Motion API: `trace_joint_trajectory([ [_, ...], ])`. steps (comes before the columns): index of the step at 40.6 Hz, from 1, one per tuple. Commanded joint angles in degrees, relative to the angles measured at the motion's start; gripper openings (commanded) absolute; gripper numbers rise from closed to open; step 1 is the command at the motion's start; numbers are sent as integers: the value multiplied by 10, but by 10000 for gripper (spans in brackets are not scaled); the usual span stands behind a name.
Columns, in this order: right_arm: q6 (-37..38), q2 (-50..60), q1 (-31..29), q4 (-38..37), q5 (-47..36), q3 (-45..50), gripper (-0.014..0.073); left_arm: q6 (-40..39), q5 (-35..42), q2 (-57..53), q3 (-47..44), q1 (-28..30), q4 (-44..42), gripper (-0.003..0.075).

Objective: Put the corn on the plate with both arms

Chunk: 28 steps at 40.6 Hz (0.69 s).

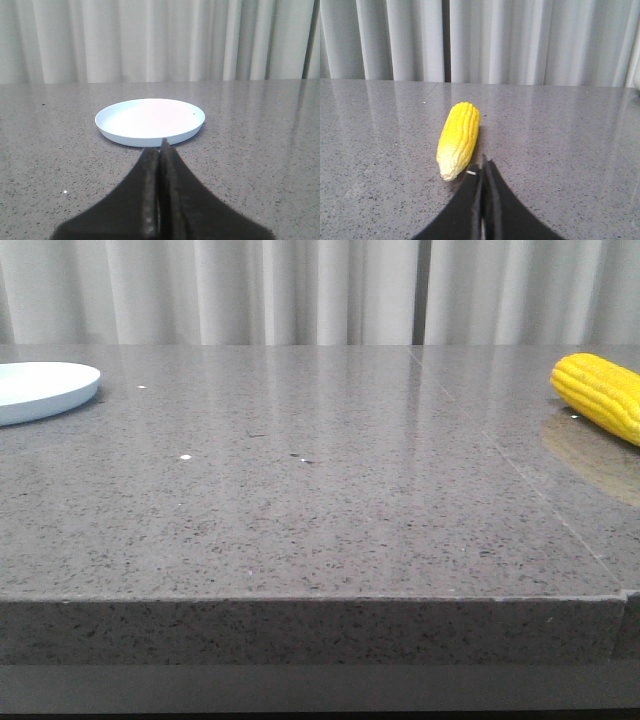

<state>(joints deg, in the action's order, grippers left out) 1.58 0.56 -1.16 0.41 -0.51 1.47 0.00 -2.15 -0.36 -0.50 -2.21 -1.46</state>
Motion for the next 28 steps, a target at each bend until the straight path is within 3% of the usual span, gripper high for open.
trace_joint_trajectory([
  [1, -2, 10, 1, -4, -48, -12, -67, 0, 50, -10, -13, 1, 1, -20],
  [28, -2, 10, 1, -4, -48, -12, -67, 0, 66, -10, -13, 1, 1, -20],
])
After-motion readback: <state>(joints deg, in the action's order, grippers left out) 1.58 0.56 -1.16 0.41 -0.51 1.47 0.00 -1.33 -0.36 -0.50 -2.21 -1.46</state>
